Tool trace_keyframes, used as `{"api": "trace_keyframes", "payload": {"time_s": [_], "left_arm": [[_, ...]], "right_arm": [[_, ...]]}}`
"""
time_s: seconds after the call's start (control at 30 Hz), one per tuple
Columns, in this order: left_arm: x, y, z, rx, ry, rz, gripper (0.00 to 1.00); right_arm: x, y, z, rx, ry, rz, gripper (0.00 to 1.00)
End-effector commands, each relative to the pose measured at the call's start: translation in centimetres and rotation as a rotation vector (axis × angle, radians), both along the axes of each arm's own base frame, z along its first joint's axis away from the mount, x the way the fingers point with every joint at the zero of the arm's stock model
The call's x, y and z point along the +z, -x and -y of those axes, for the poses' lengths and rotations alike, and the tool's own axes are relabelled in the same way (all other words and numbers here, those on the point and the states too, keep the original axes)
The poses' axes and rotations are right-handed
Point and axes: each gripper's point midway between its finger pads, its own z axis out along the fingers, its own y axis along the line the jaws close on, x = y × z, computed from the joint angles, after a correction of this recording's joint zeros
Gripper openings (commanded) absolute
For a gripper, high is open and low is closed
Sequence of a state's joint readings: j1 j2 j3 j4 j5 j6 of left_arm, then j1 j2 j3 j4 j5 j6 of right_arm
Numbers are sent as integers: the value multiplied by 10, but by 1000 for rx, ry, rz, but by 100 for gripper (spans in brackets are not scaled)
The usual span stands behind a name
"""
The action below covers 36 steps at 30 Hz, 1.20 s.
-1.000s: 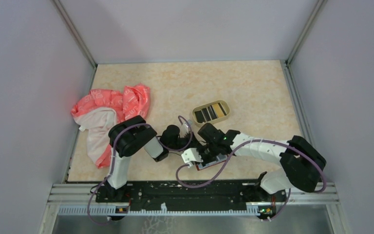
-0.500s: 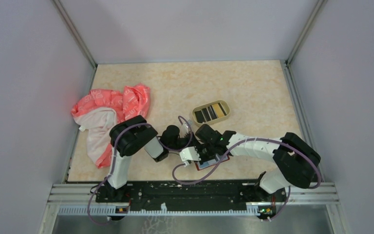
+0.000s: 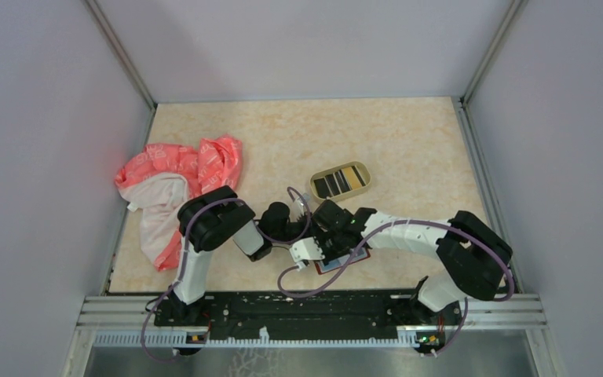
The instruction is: Put the credit cards into the card holder
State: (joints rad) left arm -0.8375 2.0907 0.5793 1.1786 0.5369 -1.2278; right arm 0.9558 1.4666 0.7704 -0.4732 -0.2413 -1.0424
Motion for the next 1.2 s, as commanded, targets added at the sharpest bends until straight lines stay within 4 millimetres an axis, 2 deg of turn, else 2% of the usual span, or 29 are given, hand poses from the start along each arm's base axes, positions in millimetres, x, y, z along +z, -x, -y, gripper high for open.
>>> {"api": "trace_keyframes", "payload": {"time_s": [0.0,0.57,0.7,0.83,1.0,1.17], "left_arm": [[-21,5,-7,-9,-56,-30,21],[-17,1,-17,20,-57,-13,24],[-11,0,-21,33,-46,8,24],[4,-3,-24,40,-45,79,24],[37,-5,-36,56,-31,264,24],[71,-4,-52,20,-45,576,25]], "right_arm": [[6,-8,8,4,67,33,0],[17,-32,34,-98,74,34,0],[22,-31,34,-103,48,15,0],[44,-18,20,-64,-69,-62,1],[87,-14,16,-59,-264,-123,7],[141,-41,27,-192,-493,-138,24]]}}
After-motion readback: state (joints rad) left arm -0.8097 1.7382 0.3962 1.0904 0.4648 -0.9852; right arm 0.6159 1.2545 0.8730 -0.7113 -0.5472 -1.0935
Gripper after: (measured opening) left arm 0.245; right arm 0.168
